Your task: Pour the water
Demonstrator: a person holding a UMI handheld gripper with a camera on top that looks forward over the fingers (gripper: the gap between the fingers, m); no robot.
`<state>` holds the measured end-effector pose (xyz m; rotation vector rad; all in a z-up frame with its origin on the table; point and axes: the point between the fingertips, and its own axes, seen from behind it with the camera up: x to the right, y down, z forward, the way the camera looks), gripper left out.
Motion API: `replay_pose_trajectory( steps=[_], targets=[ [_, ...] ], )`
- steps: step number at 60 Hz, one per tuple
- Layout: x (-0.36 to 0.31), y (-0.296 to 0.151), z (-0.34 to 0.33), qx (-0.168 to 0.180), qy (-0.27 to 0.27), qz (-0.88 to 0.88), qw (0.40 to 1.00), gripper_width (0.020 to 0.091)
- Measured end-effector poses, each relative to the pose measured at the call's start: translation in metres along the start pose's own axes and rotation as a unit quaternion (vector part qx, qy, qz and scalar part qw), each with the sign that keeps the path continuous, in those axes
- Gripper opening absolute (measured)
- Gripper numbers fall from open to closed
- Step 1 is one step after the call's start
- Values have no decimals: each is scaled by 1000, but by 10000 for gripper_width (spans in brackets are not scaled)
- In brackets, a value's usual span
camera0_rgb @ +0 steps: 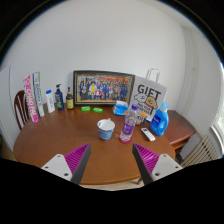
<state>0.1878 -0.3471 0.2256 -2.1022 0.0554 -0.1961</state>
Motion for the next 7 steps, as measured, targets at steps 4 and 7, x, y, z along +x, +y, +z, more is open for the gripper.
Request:
replay_pose_trajectory(
  steps=[4, 7],
  targets=[
    [-3, -1, -5, 3, -5, 5, 1000, 855],
    [-5, -1, -7, 2, -7, 12, 1000, 857]
  ],
)
